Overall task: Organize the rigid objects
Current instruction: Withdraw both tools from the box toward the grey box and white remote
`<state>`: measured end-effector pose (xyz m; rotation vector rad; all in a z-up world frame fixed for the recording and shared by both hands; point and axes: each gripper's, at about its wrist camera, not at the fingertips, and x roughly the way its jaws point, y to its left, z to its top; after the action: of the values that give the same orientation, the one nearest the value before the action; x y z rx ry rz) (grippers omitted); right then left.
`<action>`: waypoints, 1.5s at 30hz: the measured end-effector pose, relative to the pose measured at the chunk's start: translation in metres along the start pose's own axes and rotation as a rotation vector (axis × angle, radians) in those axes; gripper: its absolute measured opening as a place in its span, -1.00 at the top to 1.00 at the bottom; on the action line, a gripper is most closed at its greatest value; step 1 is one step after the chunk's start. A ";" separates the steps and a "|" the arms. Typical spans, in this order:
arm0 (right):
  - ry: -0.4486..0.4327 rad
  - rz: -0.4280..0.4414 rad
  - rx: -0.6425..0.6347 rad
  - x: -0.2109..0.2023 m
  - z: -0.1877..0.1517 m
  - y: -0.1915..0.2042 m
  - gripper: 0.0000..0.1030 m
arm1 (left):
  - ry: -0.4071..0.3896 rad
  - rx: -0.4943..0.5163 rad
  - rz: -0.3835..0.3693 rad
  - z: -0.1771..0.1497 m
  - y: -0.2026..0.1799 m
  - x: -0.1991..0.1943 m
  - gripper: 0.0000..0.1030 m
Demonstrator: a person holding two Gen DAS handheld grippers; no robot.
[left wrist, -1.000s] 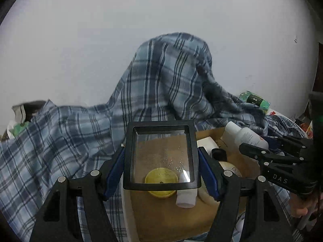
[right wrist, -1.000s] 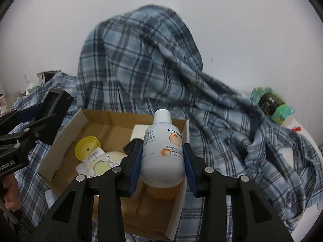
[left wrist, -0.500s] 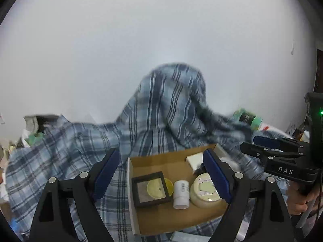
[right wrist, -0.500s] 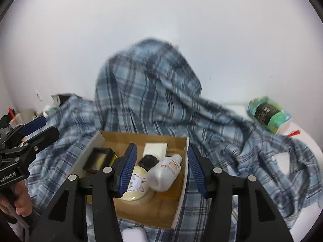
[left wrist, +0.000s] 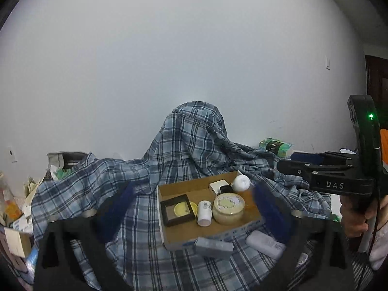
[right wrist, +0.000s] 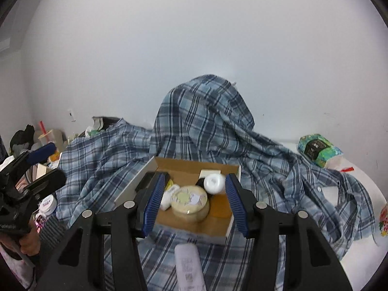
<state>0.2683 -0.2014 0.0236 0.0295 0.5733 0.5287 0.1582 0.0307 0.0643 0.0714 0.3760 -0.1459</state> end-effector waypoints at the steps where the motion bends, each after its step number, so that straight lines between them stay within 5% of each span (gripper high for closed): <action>1: 0.005 0.000 -0.002 -0.001 -0.005 0.000 0.01 | -0.007 -0.002 0.002 -0.004 0.000 -0.003 -1.00; 10: 0.087 0.026 0.021 0.015 -0.044 -0.005 0.01 | -0.001 -0.053 0.001 -0.053 0.001 -0.002 -1.00; 16: 0.107 0.024 -0.007 0.024 -0.057 -0.004 0.00 | 0.010 0.002 0.010 -0.073 -0.006 0.017 -1.00; 36: 0.146 0.045 -0.051 0.031 -0.068 0.006 0.00 | 0.043 -0.026 0.035 -0.078 -0.001 0.025 -1.00; 45: 0.299 0.151 -0.232 0.067 -0.071 0.052 0.00 | 0.055 -0.088 0.046 -0.079 0.013 0.026 -1.00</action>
<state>0.2539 -0.1324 -0.0617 -0.2316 0.8015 0.7510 0.1553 0.0473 -0.0184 -0.0031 0.4354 -0.0823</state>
